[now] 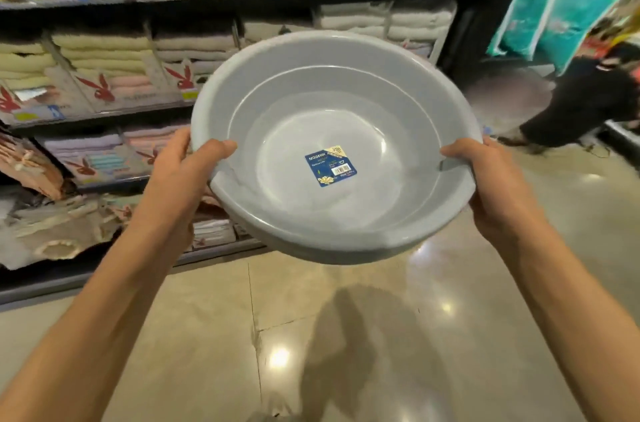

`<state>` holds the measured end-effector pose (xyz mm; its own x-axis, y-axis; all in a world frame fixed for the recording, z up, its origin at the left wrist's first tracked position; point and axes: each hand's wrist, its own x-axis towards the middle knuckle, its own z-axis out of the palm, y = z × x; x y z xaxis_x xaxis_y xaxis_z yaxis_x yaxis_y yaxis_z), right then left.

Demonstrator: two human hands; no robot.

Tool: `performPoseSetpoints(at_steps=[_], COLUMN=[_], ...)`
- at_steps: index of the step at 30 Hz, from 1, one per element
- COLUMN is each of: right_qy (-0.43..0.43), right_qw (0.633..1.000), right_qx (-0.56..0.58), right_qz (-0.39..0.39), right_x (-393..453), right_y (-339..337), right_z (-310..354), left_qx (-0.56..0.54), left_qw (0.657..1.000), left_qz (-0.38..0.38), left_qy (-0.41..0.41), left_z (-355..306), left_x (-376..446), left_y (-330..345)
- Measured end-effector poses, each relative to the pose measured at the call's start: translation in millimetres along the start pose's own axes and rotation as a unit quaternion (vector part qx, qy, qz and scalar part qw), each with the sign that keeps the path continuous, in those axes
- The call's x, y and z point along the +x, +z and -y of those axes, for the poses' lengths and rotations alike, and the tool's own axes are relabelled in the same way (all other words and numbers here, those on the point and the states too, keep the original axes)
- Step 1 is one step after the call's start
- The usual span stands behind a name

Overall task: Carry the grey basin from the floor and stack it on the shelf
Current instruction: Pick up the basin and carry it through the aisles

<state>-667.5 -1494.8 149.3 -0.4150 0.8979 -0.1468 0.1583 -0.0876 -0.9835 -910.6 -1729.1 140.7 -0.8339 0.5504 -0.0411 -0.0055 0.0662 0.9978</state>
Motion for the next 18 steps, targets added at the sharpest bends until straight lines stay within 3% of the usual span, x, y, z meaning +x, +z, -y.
performPoseSetpoints(at_steps=[10, 14, 18], right_qy=[0.012, 0.016, 0.018], right_qw=[0.967, 0.925, 0.856], right_qx=[0.036, 0.051, 0.069], right_qz=[-0.250, -0.377, -0.511], right_x=[-115, -185, -261], right_y=[-276, -377, -449], right_z=[-19, -29, -37], left_qx=[0.006, -0.009, -0.011], left_qw=[0.970, 0.935, 0.878], left_qz=[0.242, 0.355, 0.479], left_qy=[0.018, 0.012, 0.021], left_z=[-35, -41, -47], left_x=[-93, -154, -217], left_y=[254, 367, 467])
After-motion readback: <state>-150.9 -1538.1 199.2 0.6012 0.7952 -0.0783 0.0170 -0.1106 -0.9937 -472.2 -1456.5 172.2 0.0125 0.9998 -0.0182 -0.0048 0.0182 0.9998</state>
